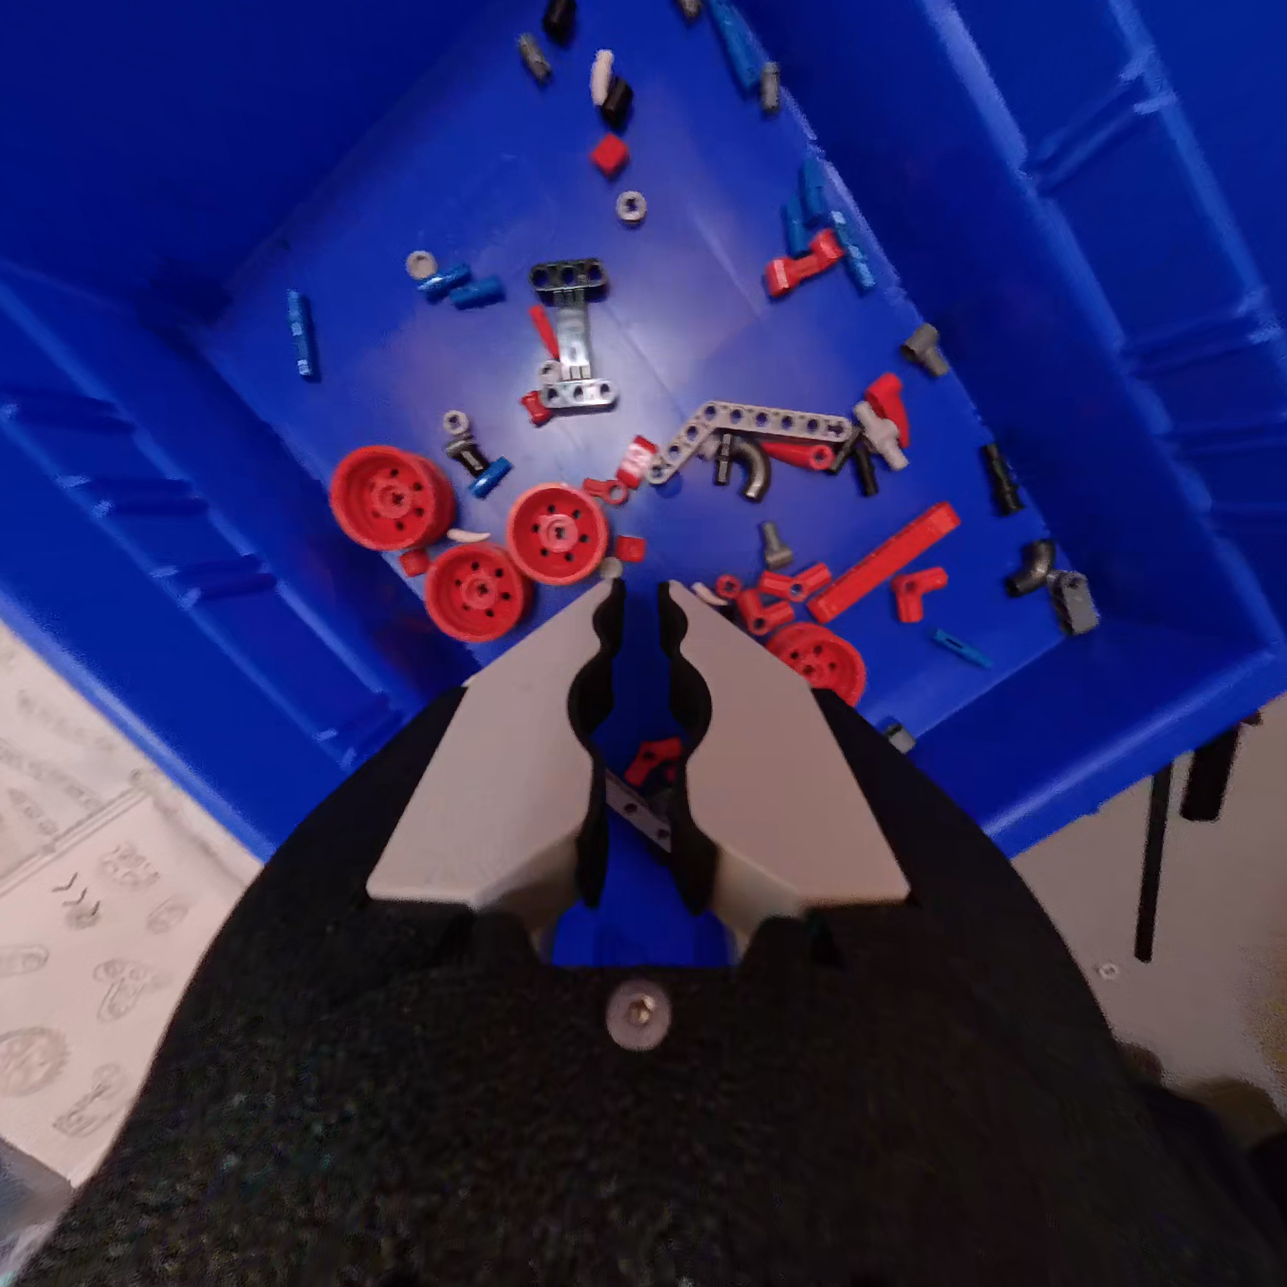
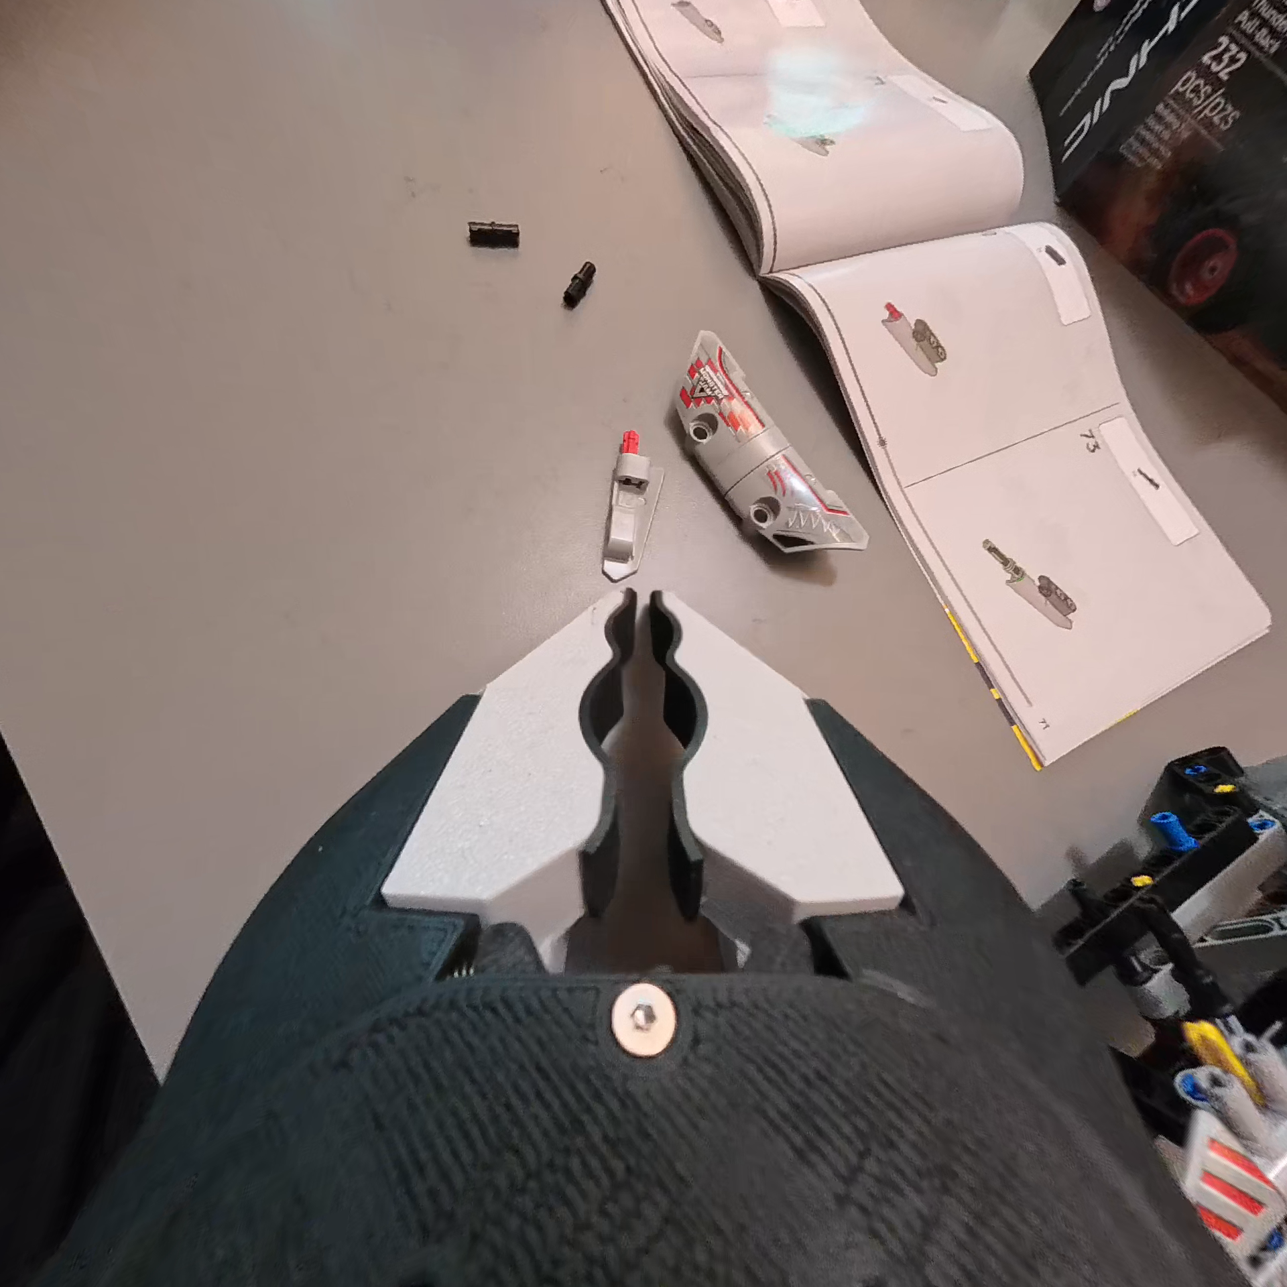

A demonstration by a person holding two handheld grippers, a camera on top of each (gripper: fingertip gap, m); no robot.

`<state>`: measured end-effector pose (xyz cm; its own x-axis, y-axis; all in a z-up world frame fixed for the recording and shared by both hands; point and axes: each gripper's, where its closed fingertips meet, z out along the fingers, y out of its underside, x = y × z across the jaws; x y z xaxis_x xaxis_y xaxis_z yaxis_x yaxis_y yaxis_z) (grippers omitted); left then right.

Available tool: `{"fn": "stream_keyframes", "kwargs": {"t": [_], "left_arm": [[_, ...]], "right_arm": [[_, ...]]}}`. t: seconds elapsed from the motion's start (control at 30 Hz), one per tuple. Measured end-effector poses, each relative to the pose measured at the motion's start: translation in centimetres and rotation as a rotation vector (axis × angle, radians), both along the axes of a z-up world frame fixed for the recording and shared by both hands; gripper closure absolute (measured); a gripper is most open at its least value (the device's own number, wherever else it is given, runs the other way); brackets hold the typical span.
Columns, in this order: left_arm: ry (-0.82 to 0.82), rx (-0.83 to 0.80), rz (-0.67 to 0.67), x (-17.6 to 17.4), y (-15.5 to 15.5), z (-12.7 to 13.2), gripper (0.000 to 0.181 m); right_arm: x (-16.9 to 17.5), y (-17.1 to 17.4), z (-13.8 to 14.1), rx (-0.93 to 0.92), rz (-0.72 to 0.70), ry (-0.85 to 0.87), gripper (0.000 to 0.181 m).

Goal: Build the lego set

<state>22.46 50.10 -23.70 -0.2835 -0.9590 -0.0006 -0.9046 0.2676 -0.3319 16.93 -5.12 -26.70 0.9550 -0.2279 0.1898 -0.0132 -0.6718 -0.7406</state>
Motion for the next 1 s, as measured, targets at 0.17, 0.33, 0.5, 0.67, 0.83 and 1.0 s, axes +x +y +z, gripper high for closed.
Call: {"fn": "stream_keyframes", "kwargs": {"t": [0.17,0.33,0.5,0.67,0.83,1.0], "left_arm": [[-0.004,-0.059,-0.087,-0.1,-3.0,0.8,0.174],[0.043,-0.056,-0.178,-0.7,-5.1,0.5,0.173],[0.097,0.028,-0.131,-1.5,-3.6,0.0,0.173],[0.04,0.05,-0.066,-1.4,-2.5,1.5,0.173],[-0.154,0.1,0.112,-0.1,0.7,4.9,0.168],[-0.388,0.025,0.247,2.5,2.7,7.4,0.16]], "right_arm": [[0.0,0.0,0.0,0.021,-0.004,0.097,0.179],[0.0,0.0,0.0,0.043,-0.004,0.182,0.177],[-0.1,0.0,0.0,0.054,0.001,0.224,0.175],[-0.1,0.0,0.0,0.049,0.003,0.208,0.175],[-0.1,0.0,0.0,0.041,0.004,0.179,0.174],[-0.1,0.0,0.0,0.043,0.003,0.186,0.174]]}}
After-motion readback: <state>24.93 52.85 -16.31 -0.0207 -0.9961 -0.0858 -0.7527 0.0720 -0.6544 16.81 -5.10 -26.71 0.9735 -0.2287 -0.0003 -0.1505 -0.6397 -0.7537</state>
